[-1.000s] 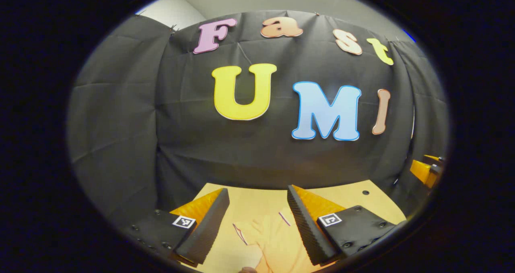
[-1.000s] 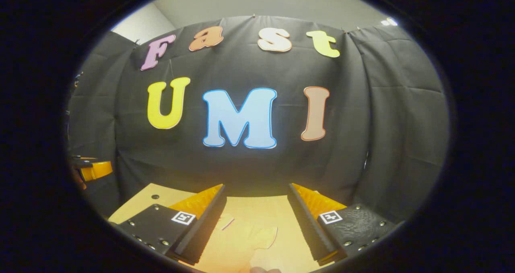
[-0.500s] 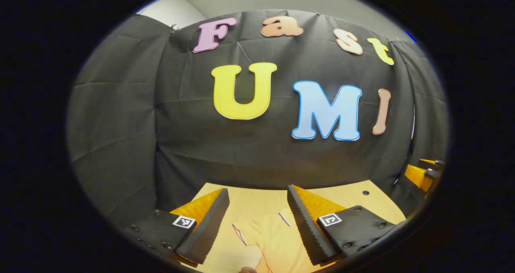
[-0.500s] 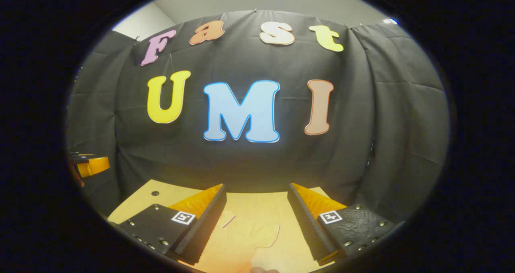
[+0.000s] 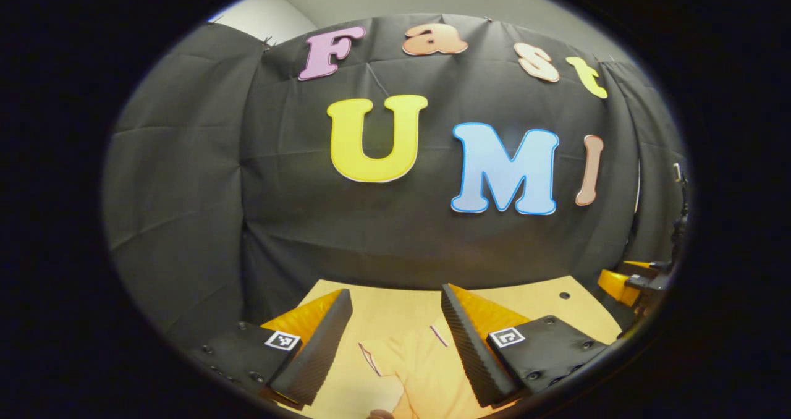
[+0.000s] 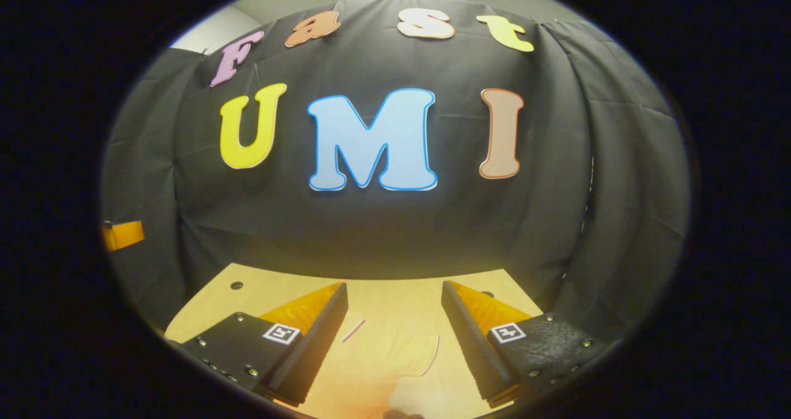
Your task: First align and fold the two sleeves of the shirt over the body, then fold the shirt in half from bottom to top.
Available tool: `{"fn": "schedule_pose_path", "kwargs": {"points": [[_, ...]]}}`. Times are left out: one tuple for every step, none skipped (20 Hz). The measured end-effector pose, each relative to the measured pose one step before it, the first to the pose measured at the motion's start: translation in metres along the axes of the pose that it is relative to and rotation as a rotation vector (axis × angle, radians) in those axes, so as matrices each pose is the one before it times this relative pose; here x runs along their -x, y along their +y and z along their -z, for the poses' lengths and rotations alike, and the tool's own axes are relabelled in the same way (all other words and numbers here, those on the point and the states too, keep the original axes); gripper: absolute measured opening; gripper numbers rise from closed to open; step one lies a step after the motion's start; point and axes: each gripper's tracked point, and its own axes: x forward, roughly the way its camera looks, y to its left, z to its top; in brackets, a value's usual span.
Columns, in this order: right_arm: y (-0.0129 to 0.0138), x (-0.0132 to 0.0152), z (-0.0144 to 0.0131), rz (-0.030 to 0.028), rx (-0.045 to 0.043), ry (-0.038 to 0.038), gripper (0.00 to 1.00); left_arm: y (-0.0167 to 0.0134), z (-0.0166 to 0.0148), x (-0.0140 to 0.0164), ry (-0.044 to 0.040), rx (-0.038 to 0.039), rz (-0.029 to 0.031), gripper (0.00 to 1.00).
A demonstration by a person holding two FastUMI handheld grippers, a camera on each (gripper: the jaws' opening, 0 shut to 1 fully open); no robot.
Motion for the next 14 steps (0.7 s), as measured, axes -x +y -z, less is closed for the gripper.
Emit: {"fn": "schedule_pose_path", "kwargs": {"points": [[-0.00087, -0.00898, 0.0065, -0.00091, 0.00351, 0.01469, 0.96, 0.00155, 0.00173, -0.00087, 0.00191, -0.00068, -0.00414, 0.95], [-0.00075, -0.01084, 0.00956, -0.00087, 0.00301, 0.02069, 0.97, 0.00014, -0.00085, -0.00062, 0.00028, -0.00003, -0.00345, 0.95], [0.00023, -0.00948, 0.00837, -0.00541, 0.00047, 0.01915, 0.96, 0.00049, -0.00038, 0.00127, -0.00008, -0.00101, -0.00347, 0.95], [0.00123, -0.011, 0.01072, -0.00893, -0.00249, 0.01723, 0.96, 0.00179, 0.00029, -0.00011, 0.00176, -0.00194, -0.00562, 0.95], [-0.00077, -0.01082, 0.01029, -0.00617, -0.0024, 0.0214, 0.96, 0.00146, 0.00155, 0.00118, 0.00003, -0.00197, -0.00519, 0.95], [-0.00174, -0.01101, 0.01348, -0.00307, -0.00644, 0.02546, 0.96, 0.00158, -0.00066, -0.00063, -0.00017, -0.00221, -0.00592, 0.94], [-0.00193, -0.01199, 0.01214, -0.00019, -0.00657, 0.02838, 0.96, 0.00157, -0.00154, 0.0009, -0.00132, -0.00339, -0.00776, 0.94], [-0.00128, -0.01177, 0.01365, 0.0016, -0.00218, 0.02503, 0.97, 0.0023, -0.00052, 0.00026, -0.00121, -0.00385, -0.00797, 0.94], [-0.00441, -0.01054, 0.01115, 0.00664, 0.00262, 0.02621, 0.98, 0.00209, 0.00026, 0.00023, -0.00079, -0.00472, -0.00659, 0.95], [-0.00392, -0.01063, 0.0127, 0.00371, 0.00338, 0.02296, 0.96, 0.00196, 0.00047, 0.0001, 0.00081, -0.00546, -0.00744, 0.95], [-0.00385, -0.01037, 0.01023, 0.00464, 0.00258, 0.02214, 0.98, 0.00099, 0.00028, -0.00034, 0.00029, -0.00499, -0.00701, 0.95], [-0.00322, -0.00895, 0.01324, 0.00124, 0.00126, 0.02524, 0.98, 0.00088, 0.00043, 0.00046, 0.00014, -0.00339, -0.00762, 0.95], [-0.00379, -0.01044, 0.01074, 0.00428, -0.00178, 0.02311, 0.98, 0.00139, -0.00007, -0.00007, 0.00216, -0.0023, -0.00544, 0.95], [-0.00288, -0.00956, 0.01302, 0.00588, -0.00398, 0.02751, 0.97, 0.00154, -0.00093, -0.00116, 0.0031, -0.00335, -0.00549, 0.94]]}}
